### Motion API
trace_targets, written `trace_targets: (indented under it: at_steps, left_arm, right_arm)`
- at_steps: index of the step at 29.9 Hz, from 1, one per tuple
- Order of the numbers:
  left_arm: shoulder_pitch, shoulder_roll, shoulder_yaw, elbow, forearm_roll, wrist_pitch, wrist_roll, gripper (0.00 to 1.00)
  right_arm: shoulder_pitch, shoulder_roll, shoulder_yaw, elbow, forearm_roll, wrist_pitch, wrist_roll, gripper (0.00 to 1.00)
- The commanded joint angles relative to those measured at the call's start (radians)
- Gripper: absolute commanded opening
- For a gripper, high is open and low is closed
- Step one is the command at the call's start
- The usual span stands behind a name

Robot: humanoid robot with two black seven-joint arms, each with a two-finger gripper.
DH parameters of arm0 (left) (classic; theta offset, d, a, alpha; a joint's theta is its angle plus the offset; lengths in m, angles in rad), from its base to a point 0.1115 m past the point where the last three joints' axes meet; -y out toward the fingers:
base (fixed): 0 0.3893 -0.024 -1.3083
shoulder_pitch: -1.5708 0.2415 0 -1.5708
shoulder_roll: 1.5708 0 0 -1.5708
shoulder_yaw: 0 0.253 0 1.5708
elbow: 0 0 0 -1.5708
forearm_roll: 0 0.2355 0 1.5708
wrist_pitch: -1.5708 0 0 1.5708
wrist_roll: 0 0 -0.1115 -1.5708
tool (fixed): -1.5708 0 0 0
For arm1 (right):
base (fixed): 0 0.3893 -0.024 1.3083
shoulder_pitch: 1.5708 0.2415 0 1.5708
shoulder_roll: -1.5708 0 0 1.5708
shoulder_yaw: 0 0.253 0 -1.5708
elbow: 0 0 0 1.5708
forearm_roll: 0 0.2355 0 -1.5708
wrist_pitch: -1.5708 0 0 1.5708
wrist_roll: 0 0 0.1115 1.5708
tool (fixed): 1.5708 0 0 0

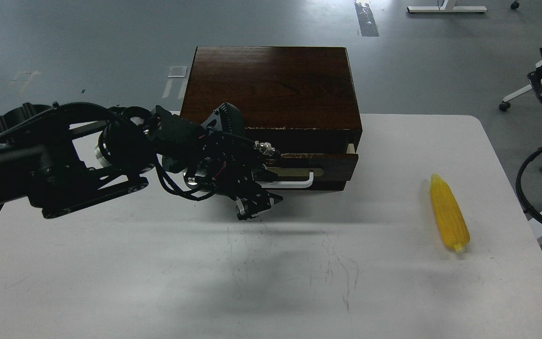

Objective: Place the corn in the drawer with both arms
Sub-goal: 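Pull the drawer handle toward the robot with the left gripper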

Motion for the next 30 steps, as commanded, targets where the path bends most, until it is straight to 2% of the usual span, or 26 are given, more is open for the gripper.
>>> trace_targets:
  at_steps: [1,13,30]
  left_arm:
    - [0.000,0.011,0.001,-0.003,0.001,-0.001,-0.003,0.45]
    - [0.001,0.023,0.001,-0.028,-0.001,-0.004,-0.001,0.43]
    - [-0.002,0.021,0.004,0.006,0.002,-0.004,0.011,0.43]
  right_arm:
    - [0.000,0.000,0.000,-0.001,0.000,0.000,0.000,1.00]
    - [0.000,0.000,0.000,-0.001,-0.001,0.000,0.000,1.00]
    - [0.003,0.000,0.000,-0.013,-0.001,0.000,0.000,1.00]
